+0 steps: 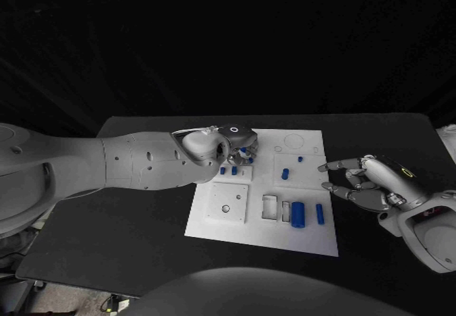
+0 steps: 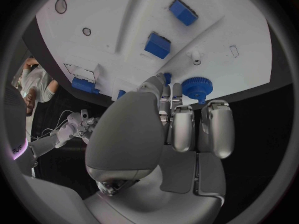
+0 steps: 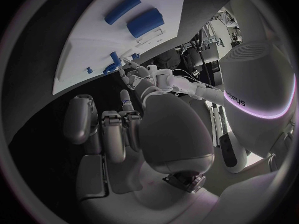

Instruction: Assemble the parts on the task board

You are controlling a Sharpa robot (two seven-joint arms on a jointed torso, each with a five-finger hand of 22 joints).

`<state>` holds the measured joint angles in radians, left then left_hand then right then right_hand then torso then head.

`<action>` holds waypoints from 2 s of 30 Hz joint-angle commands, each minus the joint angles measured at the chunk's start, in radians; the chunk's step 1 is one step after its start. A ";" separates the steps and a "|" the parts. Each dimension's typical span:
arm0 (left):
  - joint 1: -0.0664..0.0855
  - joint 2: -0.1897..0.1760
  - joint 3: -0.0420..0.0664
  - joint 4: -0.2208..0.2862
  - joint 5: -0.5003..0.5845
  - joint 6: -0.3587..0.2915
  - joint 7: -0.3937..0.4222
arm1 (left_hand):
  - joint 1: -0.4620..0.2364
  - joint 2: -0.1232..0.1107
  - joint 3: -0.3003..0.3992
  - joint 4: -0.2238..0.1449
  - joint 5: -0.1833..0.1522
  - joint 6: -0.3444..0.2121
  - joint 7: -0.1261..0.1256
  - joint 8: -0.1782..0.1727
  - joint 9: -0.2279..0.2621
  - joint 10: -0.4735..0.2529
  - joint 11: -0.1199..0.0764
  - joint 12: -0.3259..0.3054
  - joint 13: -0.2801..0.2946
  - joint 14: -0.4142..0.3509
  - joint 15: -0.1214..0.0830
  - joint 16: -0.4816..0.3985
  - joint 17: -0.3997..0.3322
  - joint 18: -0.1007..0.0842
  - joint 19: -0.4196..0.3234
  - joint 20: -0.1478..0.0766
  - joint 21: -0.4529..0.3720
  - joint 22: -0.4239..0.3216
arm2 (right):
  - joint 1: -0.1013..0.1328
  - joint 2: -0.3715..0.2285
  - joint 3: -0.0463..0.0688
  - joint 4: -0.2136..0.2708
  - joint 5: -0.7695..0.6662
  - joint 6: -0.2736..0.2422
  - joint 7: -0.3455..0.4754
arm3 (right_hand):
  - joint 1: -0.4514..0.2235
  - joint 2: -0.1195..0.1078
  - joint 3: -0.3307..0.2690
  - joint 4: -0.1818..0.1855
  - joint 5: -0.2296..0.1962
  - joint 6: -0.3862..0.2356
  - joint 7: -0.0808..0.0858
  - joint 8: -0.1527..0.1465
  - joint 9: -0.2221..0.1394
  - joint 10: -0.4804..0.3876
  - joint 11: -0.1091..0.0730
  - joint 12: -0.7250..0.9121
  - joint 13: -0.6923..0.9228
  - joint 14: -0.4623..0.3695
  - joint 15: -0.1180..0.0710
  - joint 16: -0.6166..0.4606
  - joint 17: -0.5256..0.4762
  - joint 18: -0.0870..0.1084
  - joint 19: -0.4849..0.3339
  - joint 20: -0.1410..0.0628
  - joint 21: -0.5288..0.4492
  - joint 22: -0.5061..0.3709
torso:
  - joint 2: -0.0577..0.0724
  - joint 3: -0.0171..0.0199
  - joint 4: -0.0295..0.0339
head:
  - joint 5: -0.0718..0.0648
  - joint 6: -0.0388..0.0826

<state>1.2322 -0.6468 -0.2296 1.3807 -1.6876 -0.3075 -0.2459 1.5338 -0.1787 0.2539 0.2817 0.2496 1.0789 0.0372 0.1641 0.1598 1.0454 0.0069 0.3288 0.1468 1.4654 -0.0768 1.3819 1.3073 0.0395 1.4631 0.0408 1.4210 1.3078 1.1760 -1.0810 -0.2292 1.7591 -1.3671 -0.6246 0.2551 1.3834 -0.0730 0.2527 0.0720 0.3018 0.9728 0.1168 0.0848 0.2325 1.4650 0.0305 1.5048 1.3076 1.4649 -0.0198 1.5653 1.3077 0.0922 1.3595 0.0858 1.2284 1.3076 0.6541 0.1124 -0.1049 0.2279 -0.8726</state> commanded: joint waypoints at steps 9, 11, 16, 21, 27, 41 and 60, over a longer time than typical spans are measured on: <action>-0.005 0.014 0.000 -0.011 0.017 -0.021 0.026 | 0.017 0.001 0.032 -0.004 0.010 -0.015 -0.017 -0.019 -0.007 -0.011 0.013 -0.010 -0.006 0.051 0.010 -0.006 0.020 -0.004 0.040 0.002 -0.006 0.216 | -0.001 0.003 0.000 -0.001 -0.008 0.038 -0.018 | -0.008 0.002 0.002 0.004 0.005 0.011 -0.002 0.009 0.004 0.048 0.000 0.001 0.174 0.106 -0.005 0.006 0.263 -0.016 0.003 0.000 -0.004 0.163 | 0.000 -0.0001 -0.0009 | 0.002 0.000; -0.005 0.015 0.000 -0.012 0.019 -0.024 0.029 | 0.018 0.001 0.035 -0.005 0.009 -0.014 -0.019 -0.019 -0.007 -0.011 0.014 -0.011 -0.006 0.051 0.010 -0.007 0.018 -0.004 0.039 0.002 -0.008 0.215 | -0.001 0.003 0.000 -0.001 -0.009 0.040 -0.021 | -0.007 0.002 0.003 0.003 0.006 0.014 -0.002 0.011 0.006 0.048 0.000 0.001 0.174 0.106 -0.005 0.006 0.263 -0.016 0.003 0.000 -0.005 0.163 | 0.000 0.0001 -0.0005 | 0.001 0.000; -0.005 0.018 0.000 -0.015 0.021 -0.015 0.031 | 0.023 0.003 0.046 -0.008 0.005 -0.004 -0.022 -0.016 -0.006 -0.008 0.013 -0.009 -0.006 0.048 0.011 -0.012 0.011 -0.003 0.037 0.004 -0.012 0.214 | -0.001 0.003 0.000 -0.002 -0.009 0.045 -0.024 | -0.006 0.003 0.003 0.003 0.006 0.015 -0.002 0.012 0.007 0.049 0.000 0.001 0.175 0.106 -0.005 0.006 0.263 -0.016 0.003 0.001 -0.004 0.163 | 0.000 0.0000 -0.0009 | 0.002 0.000; -0.005 0.021 0.000 -0.017 0.022 -0.003 0.028 | 0.028 -0.002 0.053 -0.012 0.002 -0.009 -0.025 -0.020 -0.008 -0.008 0.014 -0.009 -0.006 0.044 0.011 -0.020 0.000 -0.001 0.034 0.004 -0.018 0.212 | -0.002 0.003 0.000 -0.003 -0.010 0.050 -0.028 | -0.005 0.003 0.003 0.002 0.005 0.017 -0.002 0.013 0.008 0.048 0.001 0.001 0.175 0.106 -0.005 0.006 0.263 -0.016 0.003 0.001 -0.005 0.163 | 0.000 0.0000 -0.0006 | 0.002 0.000; -0.006 0.022 0.000 -0.019 0.022 0.007 0.025 | 0.032 -0.002 0.064 -0.017 -0.005 -0.001 -0.024 -0.017 -0.006 0.002 0.012 -0.003 -0.003 0.042 0.011 -0.023 -0.004 -0.001 0.033 0.005 -0.020 0.212 | -0.002 0.003 0.000 -0.004 -0.010 0.055 -0.031 | -0.005 0.003 0.003 0.002 0.005 0.017 -0.002 0.013 0.008 0.048 0.001 0.001 0.175 0.106 -0.005 0.006 0.263 -0.016 0.003 0.001 -0.005 0.163 | 0.000 0.0001 -0.0008 | 0.006 0.000; -0.008 0.026 0.000 -0.020 0.017 0.036 0.015 | 0.032 -0.017 0.069 -0.025 -0.015 0.002 -0.019 -0.017 -0.006 0.009 0.008 0.002 0.001 0.039 0.008 -0.031 -0.015 0.000 0.031 0.003 -0.024 0.211 | -0.003 0.005 0.000 -0.006 -0.010 0.063 -0.032 | -0.003 0.003 0.004 0.001 0.005 0.023 -0.003 0.016 0.011 0.048 0.002 0.000 0.174 0.106 -0.004 0.006 0.263 -0.015 0.002 0.001 -0.006 0.162 | 0.000 0.0003 -0.0007 | 0.004 0.000; -0.008 0.016 0.000 -0.013 0.006 0.031 0.006 | 0.011 -0.039 0.072 -0.020 -0.062 -0.016 -0.040 -0.034 -0.014 -0.061 0.015 -0.016 0.000 0.030 0.012 -0.043 -0.033 0.002 0.024 0.005 -0.039 0.207 | -0.005 0.009 0.000 -0.010 -0.010 0.074 -0.037 | -0.002 0.004 0.004 0.000 0.005 0.028 -0.003 0.019 0.014 0.047 0.002 0.000 0.174 0.106 -0.003 0.006 0.263 -0.016 0.002 0.002 -0.006 0.162 | 0.000 0.0001 -0.0001 | 0.008 0.000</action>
<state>1.2244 -0.6317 -0.2298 1.3642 -1.6726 -0.2743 -0.2407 1.5442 -0.2081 0.3203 0.2593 0.1914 1.0646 0.0047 0.1333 0.1464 0.9897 0.0229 0.3173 0.1470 1.4654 -0.0696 1.3445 1.2756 0.0396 1.4631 0.0408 1.3862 1.3074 1.1717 -1.0730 -0.2293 1.7488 -1.3688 -0.5682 0.2215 1.3834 -0.0730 0.2527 0.0718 0.3018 0.9968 0.1143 0.1003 0.2458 1.4650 0.0305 1.5047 1.3074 1.4649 -0.0198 1.5652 1.3073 0.0922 1.3594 0.0858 1.2284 1.3079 0.6539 0.1125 -0.1052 0.2352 -0.8726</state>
